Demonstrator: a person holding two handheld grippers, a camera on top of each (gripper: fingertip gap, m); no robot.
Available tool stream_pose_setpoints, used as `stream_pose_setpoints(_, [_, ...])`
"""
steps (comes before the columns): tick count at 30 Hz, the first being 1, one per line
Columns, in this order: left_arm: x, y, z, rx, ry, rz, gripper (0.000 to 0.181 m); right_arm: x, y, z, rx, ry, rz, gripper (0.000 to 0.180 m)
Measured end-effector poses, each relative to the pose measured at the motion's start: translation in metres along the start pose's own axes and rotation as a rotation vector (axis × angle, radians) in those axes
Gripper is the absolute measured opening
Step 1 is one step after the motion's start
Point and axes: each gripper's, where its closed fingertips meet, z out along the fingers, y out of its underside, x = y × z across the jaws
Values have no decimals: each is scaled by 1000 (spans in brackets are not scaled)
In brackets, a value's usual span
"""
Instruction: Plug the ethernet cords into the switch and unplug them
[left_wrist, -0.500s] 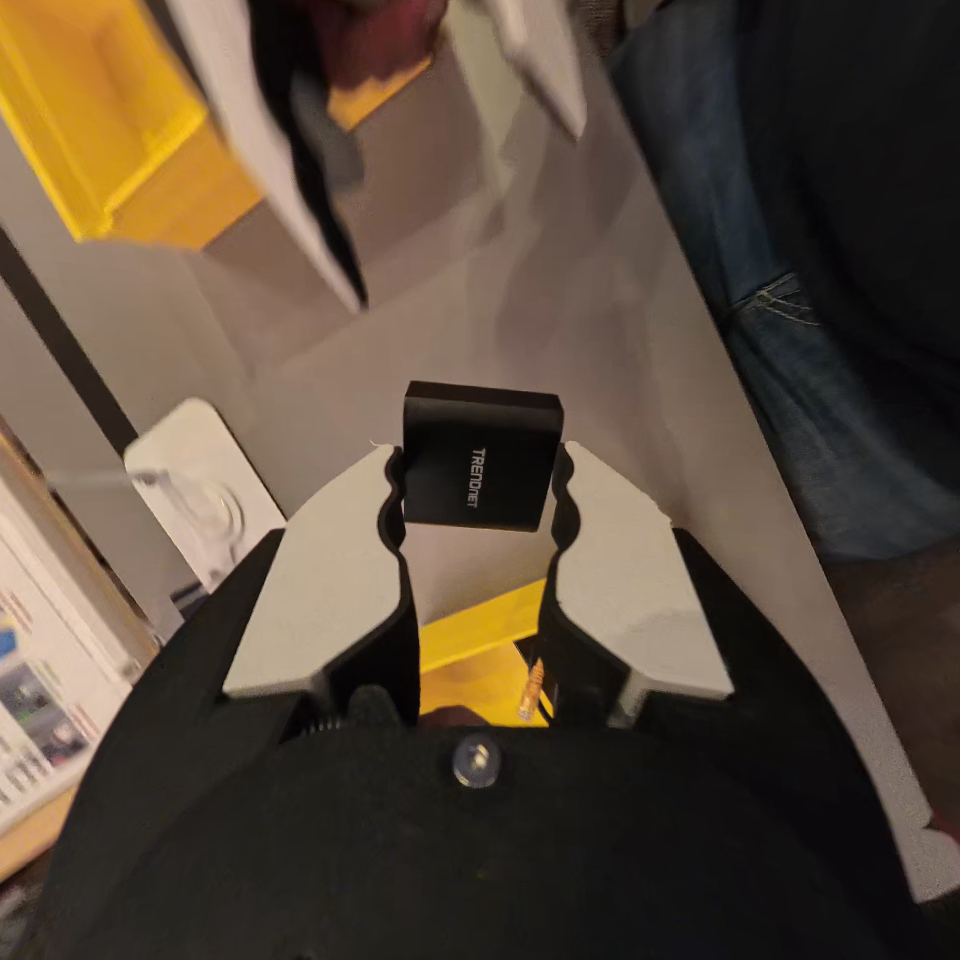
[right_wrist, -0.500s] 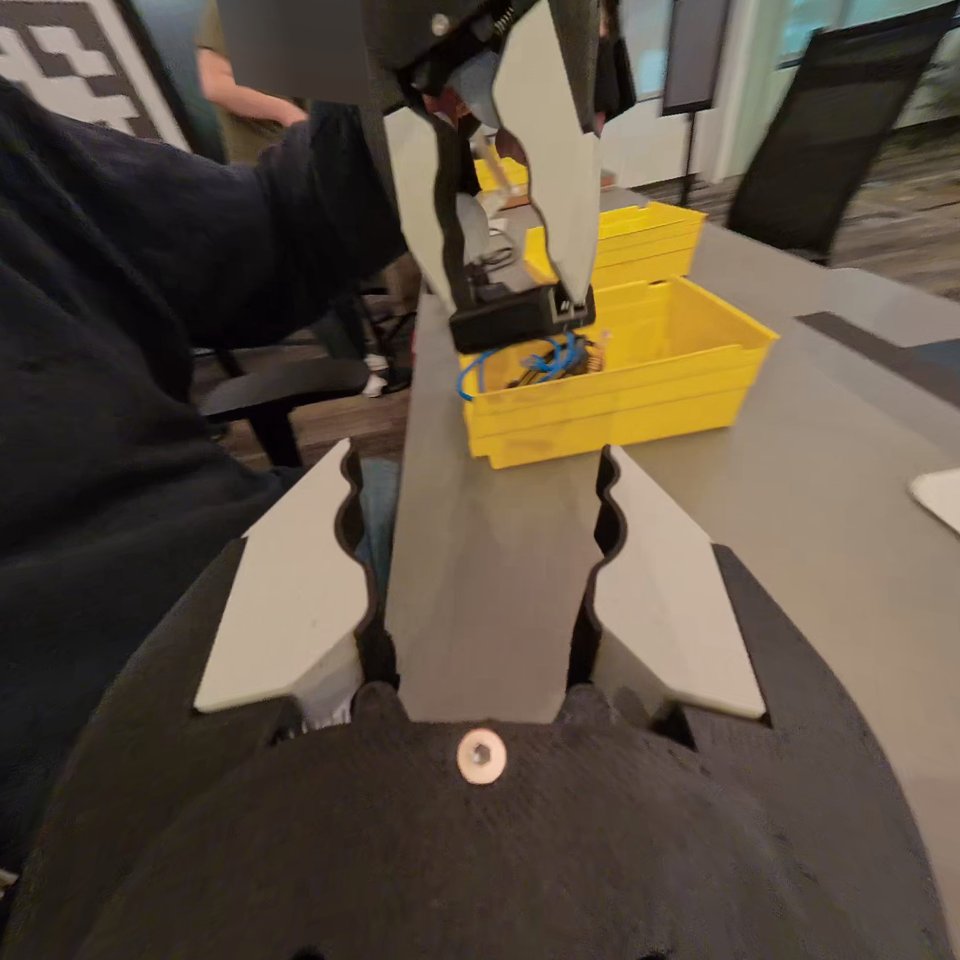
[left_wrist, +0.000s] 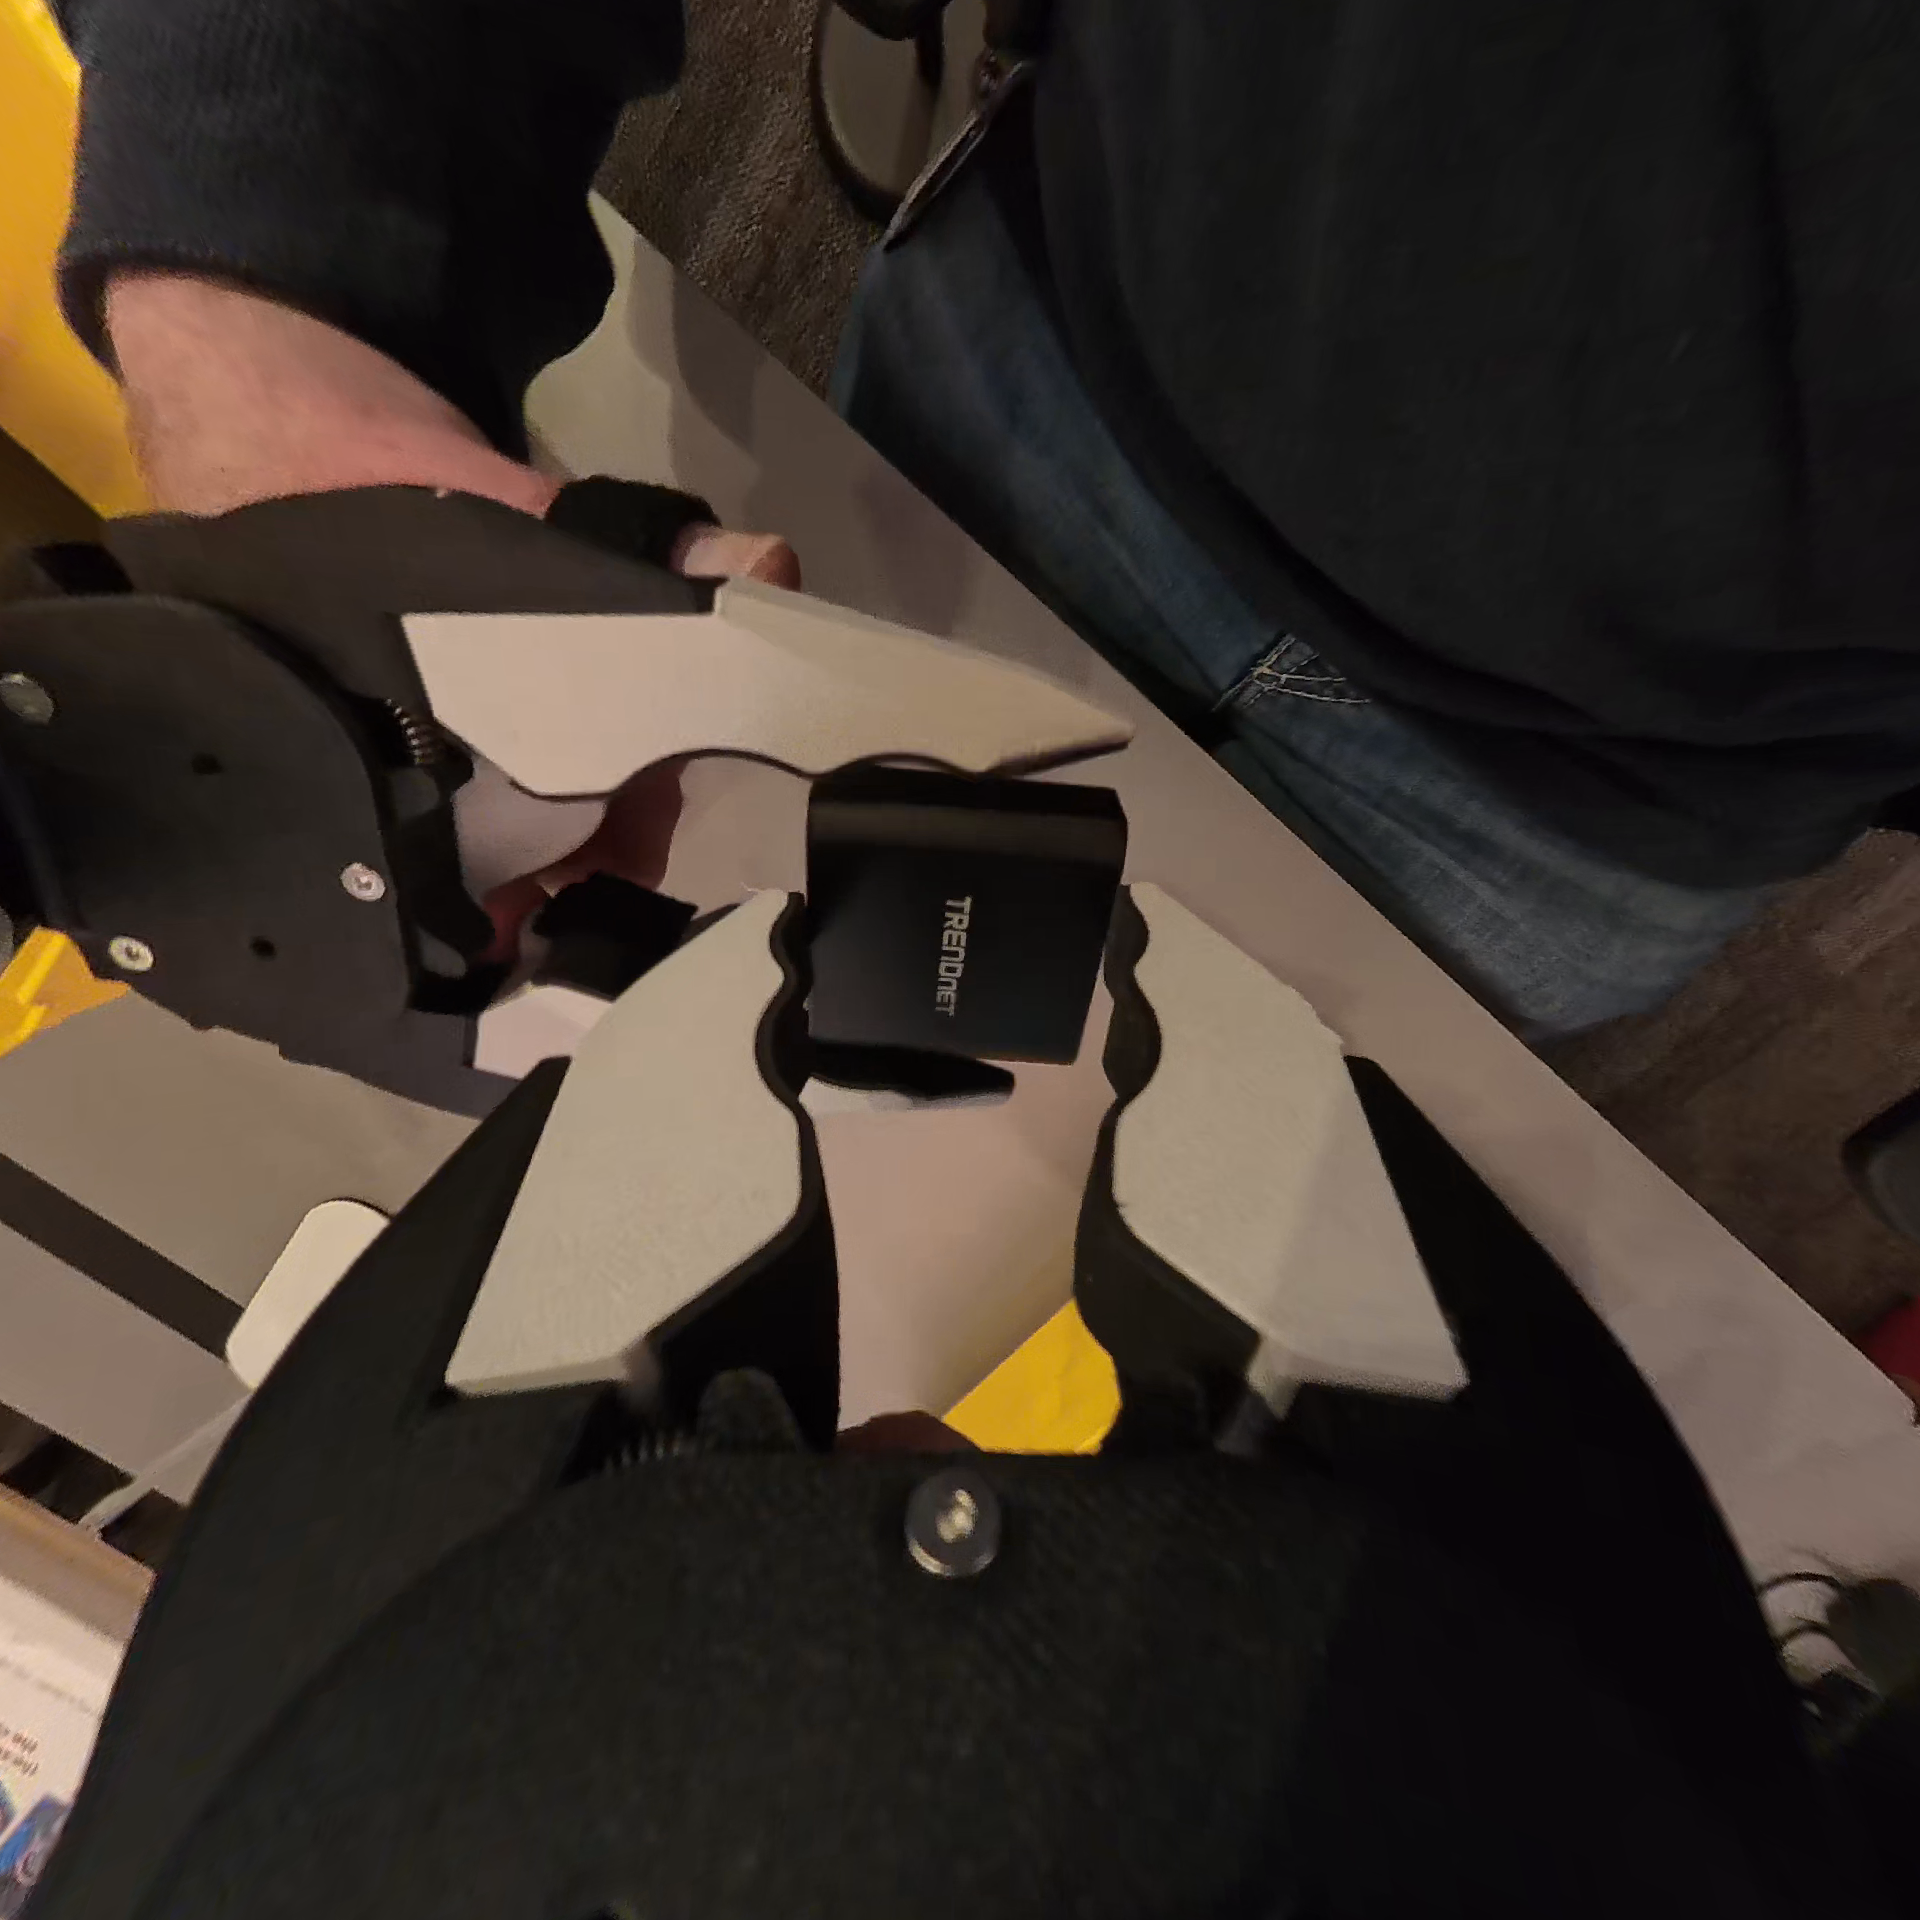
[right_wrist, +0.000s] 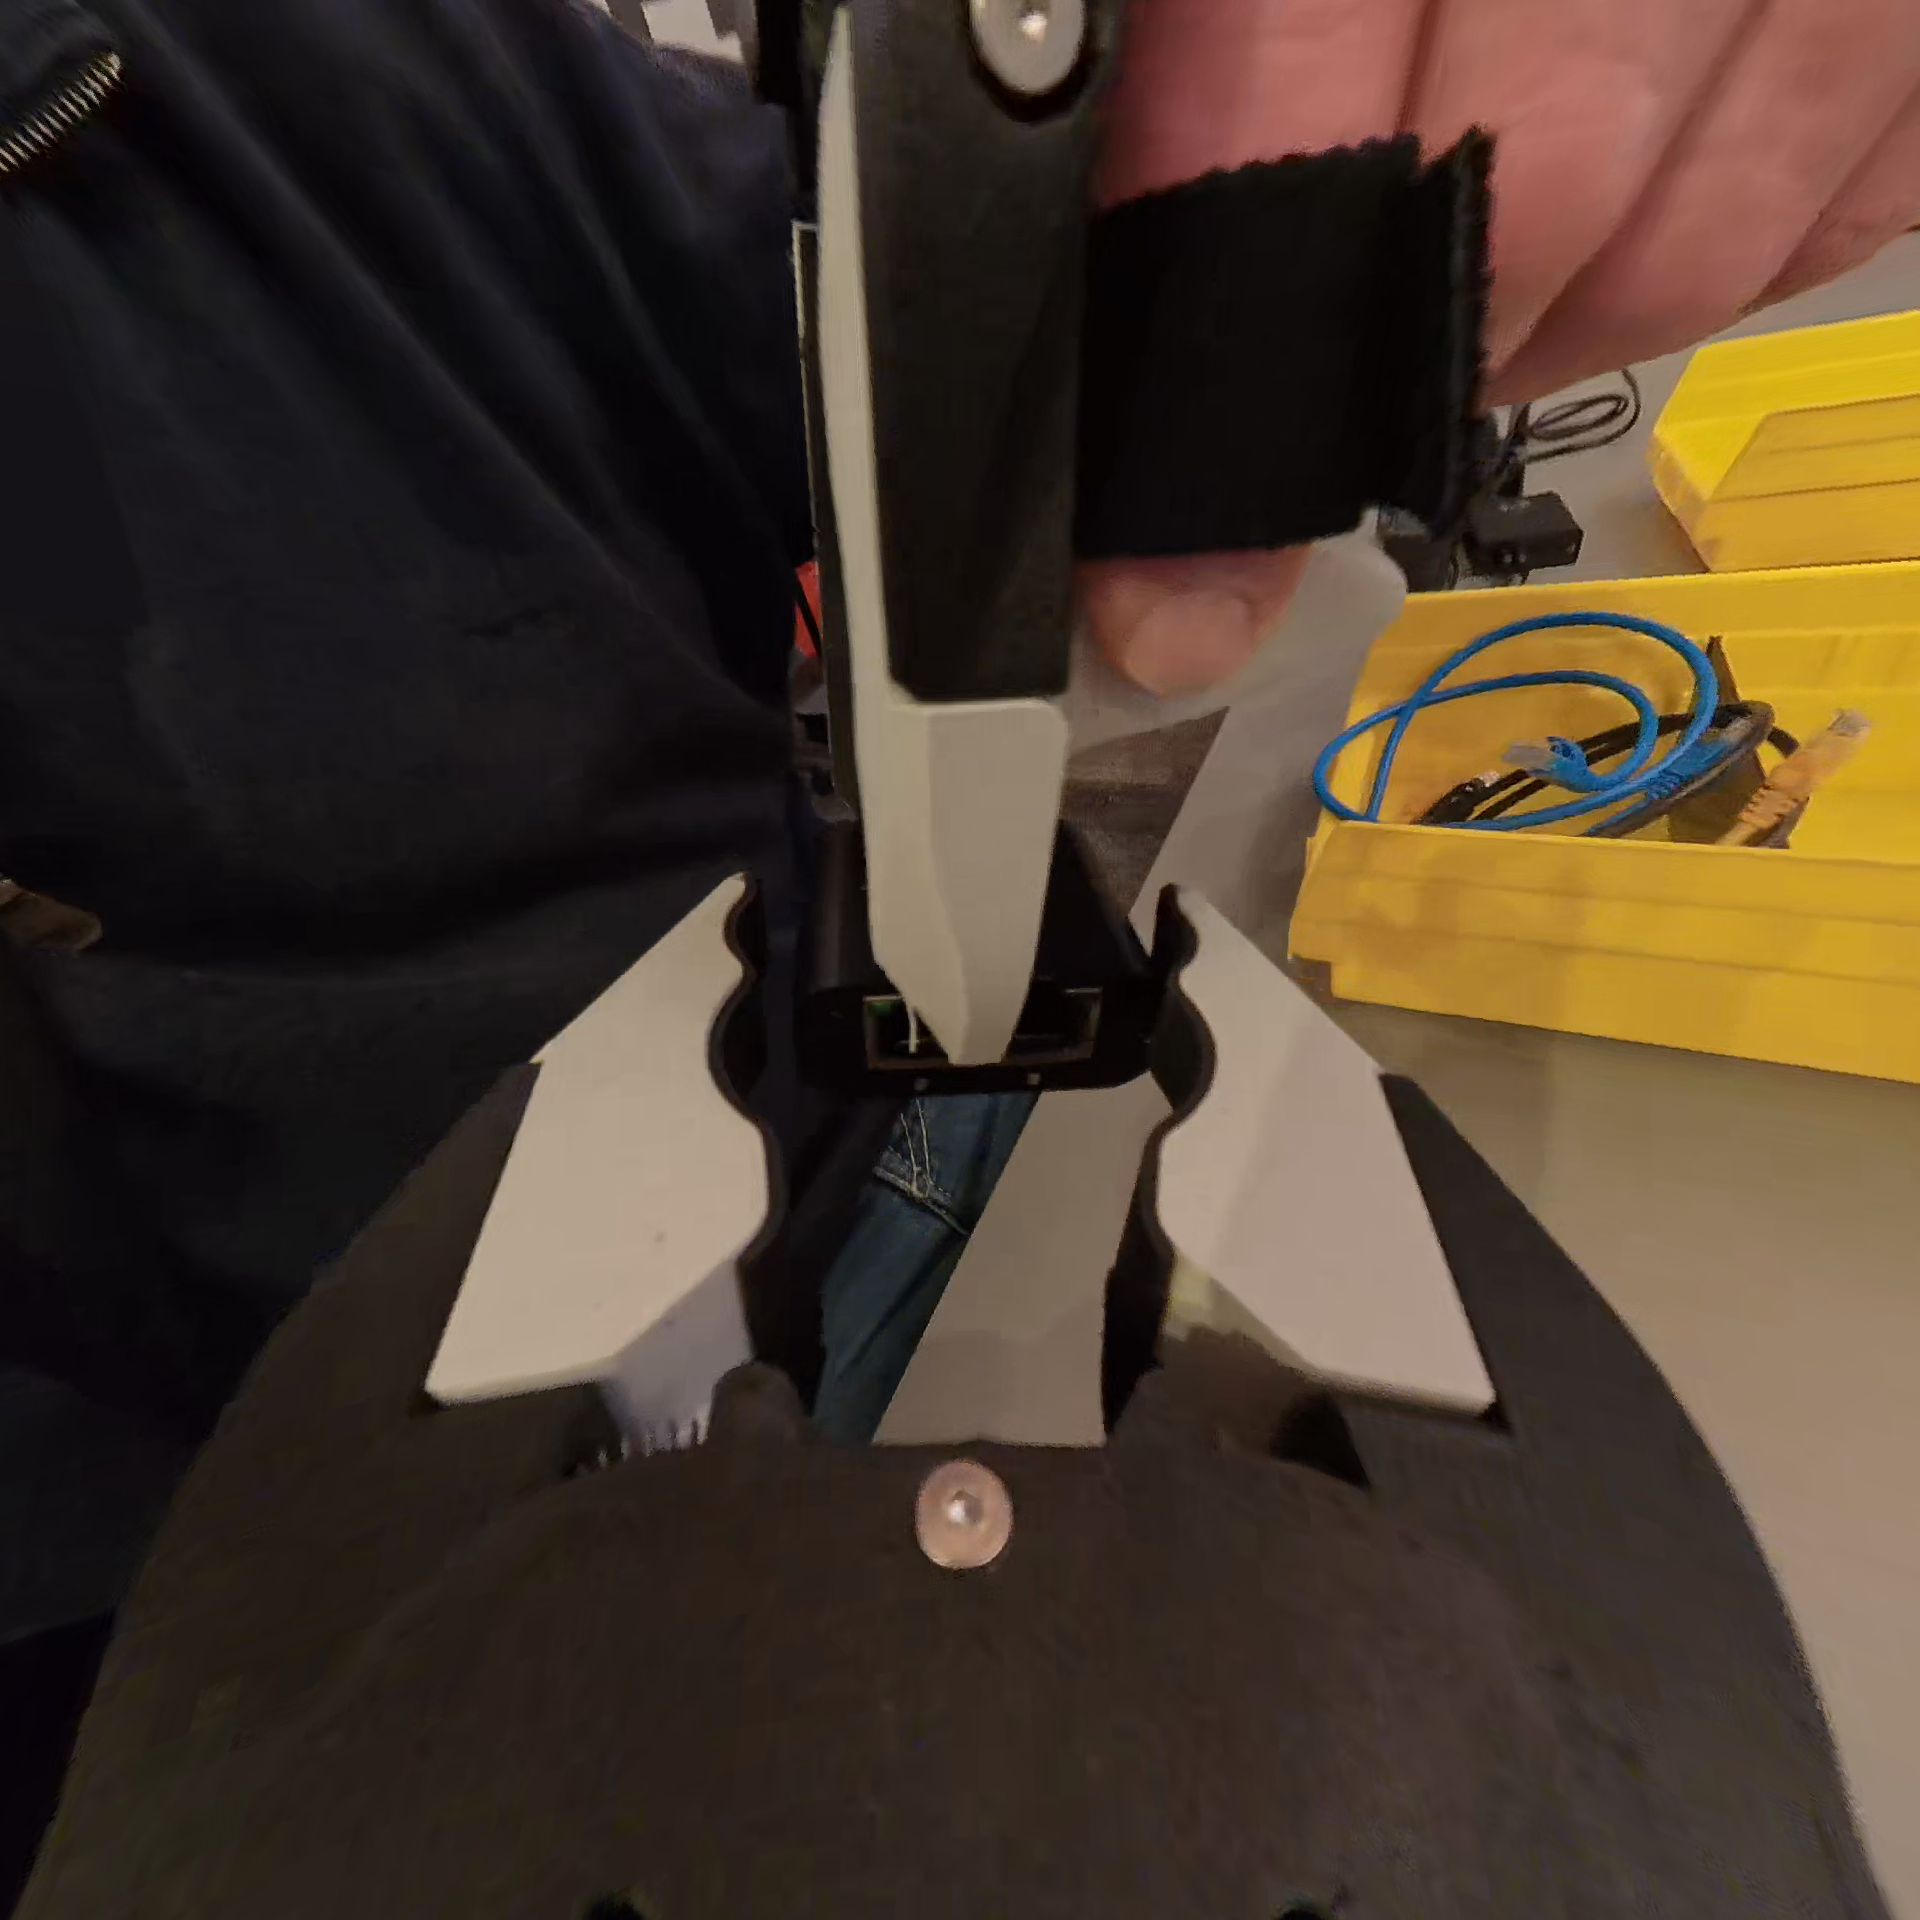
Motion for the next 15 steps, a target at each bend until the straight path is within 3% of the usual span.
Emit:
stream_pose_setpoints(3, [6,-5,1,10,12,21,54,-6,1,3,-9,-35,1,68])
stream_pose_setpoints(15, [8,-5,-1,43,54,5,55,-7,-3,5,63,-99,3,70])
